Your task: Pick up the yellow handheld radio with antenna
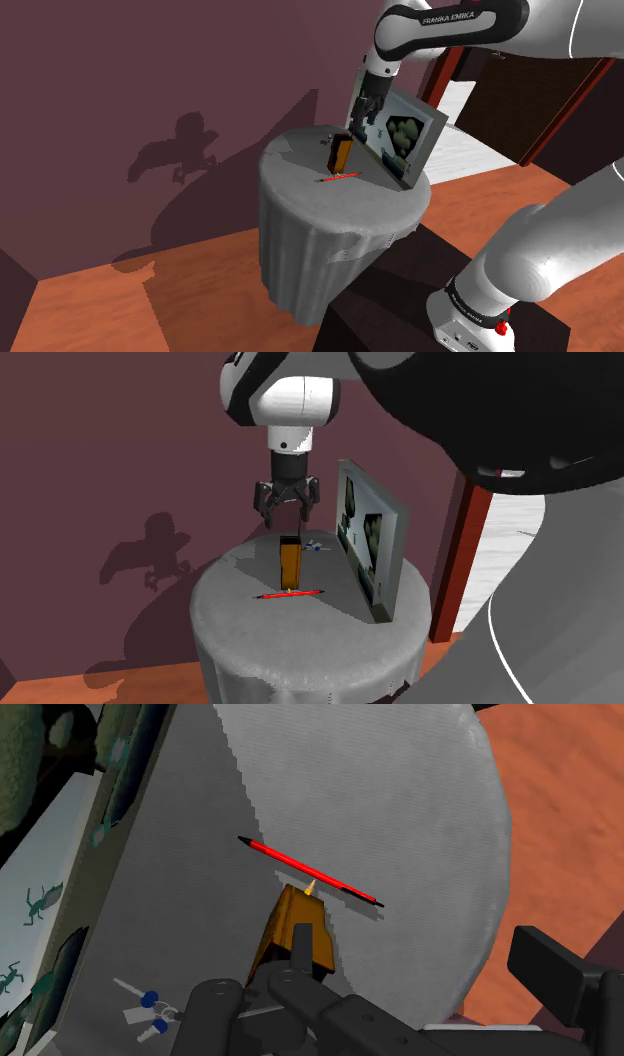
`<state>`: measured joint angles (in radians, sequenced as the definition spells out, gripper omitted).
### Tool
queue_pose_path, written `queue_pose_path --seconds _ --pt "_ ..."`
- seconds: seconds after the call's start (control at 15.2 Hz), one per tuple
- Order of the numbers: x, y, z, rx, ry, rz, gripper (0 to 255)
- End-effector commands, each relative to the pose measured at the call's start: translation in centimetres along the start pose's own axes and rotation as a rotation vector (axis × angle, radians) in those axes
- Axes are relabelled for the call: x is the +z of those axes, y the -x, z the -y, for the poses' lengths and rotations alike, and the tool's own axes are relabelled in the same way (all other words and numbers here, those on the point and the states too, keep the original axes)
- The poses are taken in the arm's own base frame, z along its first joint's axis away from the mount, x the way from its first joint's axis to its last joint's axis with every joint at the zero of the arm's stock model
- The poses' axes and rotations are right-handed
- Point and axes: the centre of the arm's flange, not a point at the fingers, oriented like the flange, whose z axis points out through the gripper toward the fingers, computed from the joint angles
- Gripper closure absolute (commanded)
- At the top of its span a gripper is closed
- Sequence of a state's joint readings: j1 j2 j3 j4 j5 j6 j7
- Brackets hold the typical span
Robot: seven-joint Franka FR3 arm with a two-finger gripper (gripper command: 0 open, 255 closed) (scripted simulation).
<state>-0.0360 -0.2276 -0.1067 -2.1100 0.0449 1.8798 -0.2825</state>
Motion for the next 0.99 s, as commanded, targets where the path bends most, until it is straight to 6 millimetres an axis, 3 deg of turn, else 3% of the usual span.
queue_pose_path --seconds 0.0,0.53,0.92 --pt "1.0 -1.8 -1.3 0.001 -0.002 -0.005 0" --pt "5.5 -9.7 -6.3 0.008 -0.014 -0.022 0" --pt "8.7 -9.6 -6.5 0.008 -0.014 -0.022 0"
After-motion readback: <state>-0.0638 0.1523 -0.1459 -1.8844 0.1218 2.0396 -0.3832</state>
